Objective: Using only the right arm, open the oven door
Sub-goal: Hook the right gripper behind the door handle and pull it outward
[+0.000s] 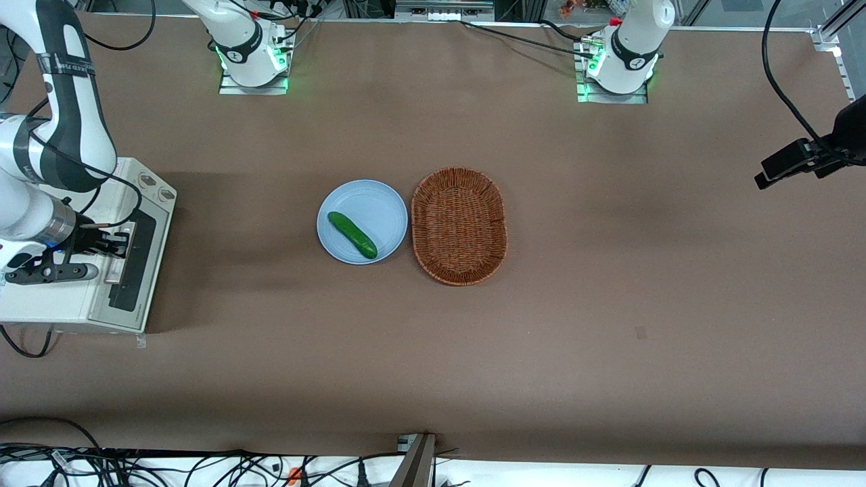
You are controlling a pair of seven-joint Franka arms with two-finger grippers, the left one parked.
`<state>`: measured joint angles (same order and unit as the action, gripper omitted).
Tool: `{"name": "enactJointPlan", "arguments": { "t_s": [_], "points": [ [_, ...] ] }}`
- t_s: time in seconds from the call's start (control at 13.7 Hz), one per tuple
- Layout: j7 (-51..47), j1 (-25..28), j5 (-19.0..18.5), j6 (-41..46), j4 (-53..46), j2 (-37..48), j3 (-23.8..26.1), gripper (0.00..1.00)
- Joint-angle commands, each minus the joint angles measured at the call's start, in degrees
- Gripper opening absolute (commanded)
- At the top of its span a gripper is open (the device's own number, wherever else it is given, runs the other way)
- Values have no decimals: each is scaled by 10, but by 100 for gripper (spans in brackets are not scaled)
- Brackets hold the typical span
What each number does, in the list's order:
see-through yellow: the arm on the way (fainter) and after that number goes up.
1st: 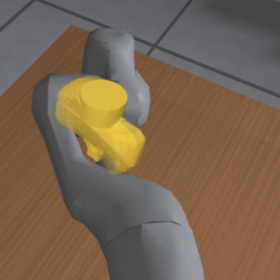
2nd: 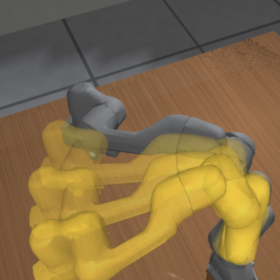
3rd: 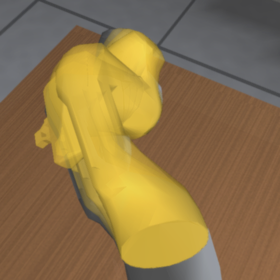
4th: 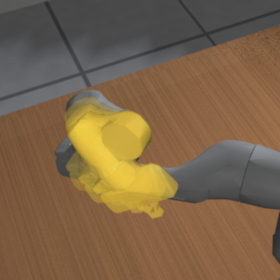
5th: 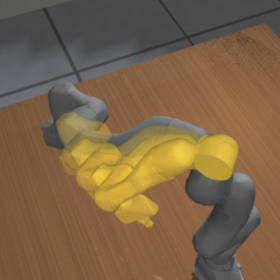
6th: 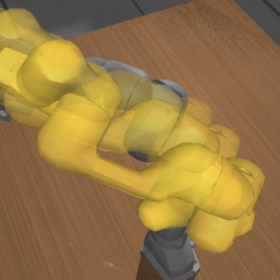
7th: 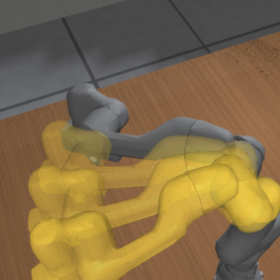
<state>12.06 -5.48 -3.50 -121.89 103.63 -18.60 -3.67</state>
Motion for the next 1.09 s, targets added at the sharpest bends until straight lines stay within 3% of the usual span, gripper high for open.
{"name": "enactJointPlan", "arguments": {
  "t_s": [0.0, 1.02],
  "points": [
    [-20, -6, 13, -29, 21, -42, 3, 0],
    [-93, 35, 29, -71, 28, -89, 8, 0]
  ]
}}
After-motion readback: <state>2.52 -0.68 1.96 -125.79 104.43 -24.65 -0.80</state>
